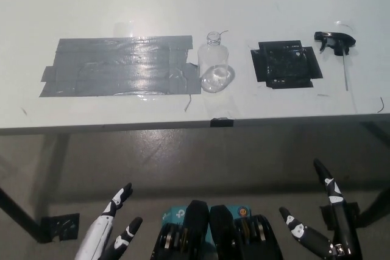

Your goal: The robot grabs the black lid of the spray bottle on the desk and places it on the black area of the desk

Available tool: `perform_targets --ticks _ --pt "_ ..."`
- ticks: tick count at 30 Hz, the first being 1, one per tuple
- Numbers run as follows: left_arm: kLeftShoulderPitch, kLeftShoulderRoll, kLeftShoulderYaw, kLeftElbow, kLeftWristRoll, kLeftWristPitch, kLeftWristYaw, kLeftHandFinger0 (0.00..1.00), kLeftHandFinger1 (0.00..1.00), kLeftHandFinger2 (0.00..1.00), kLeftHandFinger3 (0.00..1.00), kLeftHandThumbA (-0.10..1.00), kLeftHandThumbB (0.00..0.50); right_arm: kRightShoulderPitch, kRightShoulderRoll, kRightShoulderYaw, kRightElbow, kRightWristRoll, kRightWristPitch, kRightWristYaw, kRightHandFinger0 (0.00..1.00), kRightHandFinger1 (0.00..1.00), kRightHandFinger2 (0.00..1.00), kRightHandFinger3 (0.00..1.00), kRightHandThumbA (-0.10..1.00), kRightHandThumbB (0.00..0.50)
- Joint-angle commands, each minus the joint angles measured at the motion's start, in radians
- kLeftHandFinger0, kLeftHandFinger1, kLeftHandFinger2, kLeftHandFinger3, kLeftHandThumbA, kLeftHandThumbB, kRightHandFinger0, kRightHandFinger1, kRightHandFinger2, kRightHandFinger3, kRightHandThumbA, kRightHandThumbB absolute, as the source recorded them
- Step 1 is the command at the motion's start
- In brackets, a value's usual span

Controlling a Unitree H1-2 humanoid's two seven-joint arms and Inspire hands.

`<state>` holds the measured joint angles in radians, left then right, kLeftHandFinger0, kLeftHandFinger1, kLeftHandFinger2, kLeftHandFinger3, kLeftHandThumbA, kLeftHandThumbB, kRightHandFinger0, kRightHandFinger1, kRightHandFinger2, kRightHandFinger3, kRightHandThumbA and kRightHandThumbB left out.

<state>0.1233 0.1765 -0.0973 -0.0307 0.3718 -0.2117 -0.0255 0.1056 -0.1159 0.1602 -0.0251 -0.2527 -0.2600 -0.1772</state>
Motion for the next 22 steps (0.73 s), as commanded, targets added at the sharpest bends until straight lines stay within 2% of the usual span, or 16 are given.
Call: perform_targets --ticks 1,13,15,16,22 --pt "-0.002 0.010 0.004 -0.019 -0.003 -0.033 0.017 1.00 1.00 1.00 1.00 0.98 0.147 -0.012 -0.004 -0.011 -0.014 0.004 -0.039 0.025 1.00 1.00 1.00 1.00 0.71 0.221" --pt "0.046 -0.001 0.002 -0.039 0.000 -0.024 0.022 1.00 1.00 1.00 1.00 0.96 0.158 0.024 -0.013 -0.004 -0.026 -0.015 -0.046 0.051 1.00 1.00 1.00 1.00 0.67 0.215" --pt "0.043 -0.001 0.002 -0.034 0.000 -0.030 0.023 1.00 1.00 1.00 1.00 0.96 0.160 0.021 -0.013 -0.005 -0.028 -0.012 -0.041 0.057 1.00 1.00 1.00 1.00 0.68 0.228" --pt "0.042 0.001 0.002 -0.030 -0.004 -0.042 0.024 1.00 1.00 1.00 1.00 0.95 0.144 0.021 -0.014 -0.005 -0.029 -0.009 -0.037 0.061 1.00 1.00 1.00 1.00 0.68 0.228" --pt "0.024 0.009 0.006 -0.025 0.000 -0.033 0.020 1.00 1.00 1.00 1.00 0.92 0.128 -0.004 -0.008 -0.006 -0.010 -0.018 -0.035 0.066 1.00 1.00 1.00 1.00 0.67 0.223"
